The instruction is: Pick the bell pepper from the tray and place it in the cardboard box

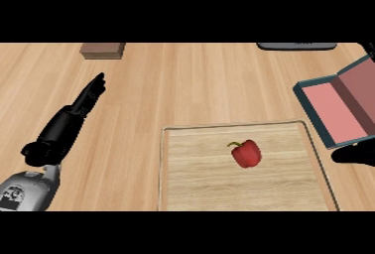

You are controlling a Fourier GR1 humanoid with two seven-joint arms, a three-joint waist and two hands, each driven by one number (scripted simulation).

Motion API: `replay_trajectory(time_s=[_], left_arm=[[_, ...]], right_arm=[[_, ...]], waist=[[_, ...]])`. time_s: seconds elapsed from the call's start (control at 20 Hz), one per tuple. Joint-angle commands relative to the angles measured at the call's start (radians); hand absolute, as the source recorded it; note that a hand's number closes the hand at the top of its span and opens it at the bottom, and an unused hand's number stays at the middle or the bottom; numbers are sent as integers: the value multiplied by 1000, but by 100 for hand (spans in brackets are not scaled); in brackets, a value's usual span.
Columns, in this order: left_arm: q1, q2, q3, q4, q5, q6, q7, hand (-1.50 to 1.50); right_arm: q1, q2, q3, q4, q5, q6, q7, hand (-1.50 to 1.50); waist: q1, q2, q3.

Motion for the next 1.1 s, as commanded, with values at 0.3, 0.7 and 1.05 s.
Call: replay_trajectory(time_s=[0.3, 0.7, 1.05], left_arm=[[-15, 9, 31, 25, 1, -49, -23, 0], [42, 10, 44, 67, -3, -73, -98, 0], [6, -20, 36, 79, -51, -59, -96, 0]], right_arm=[[38, -130, 9, 47, 344, 79, -449, -150], [76, -241, 198, -202, 624, 126, -226, -150], [22, -223, 315, -427, 739, 270, 95, -150]], waist=[[6, 1, -1], [0, -3, -3], [4, -3, -2]])
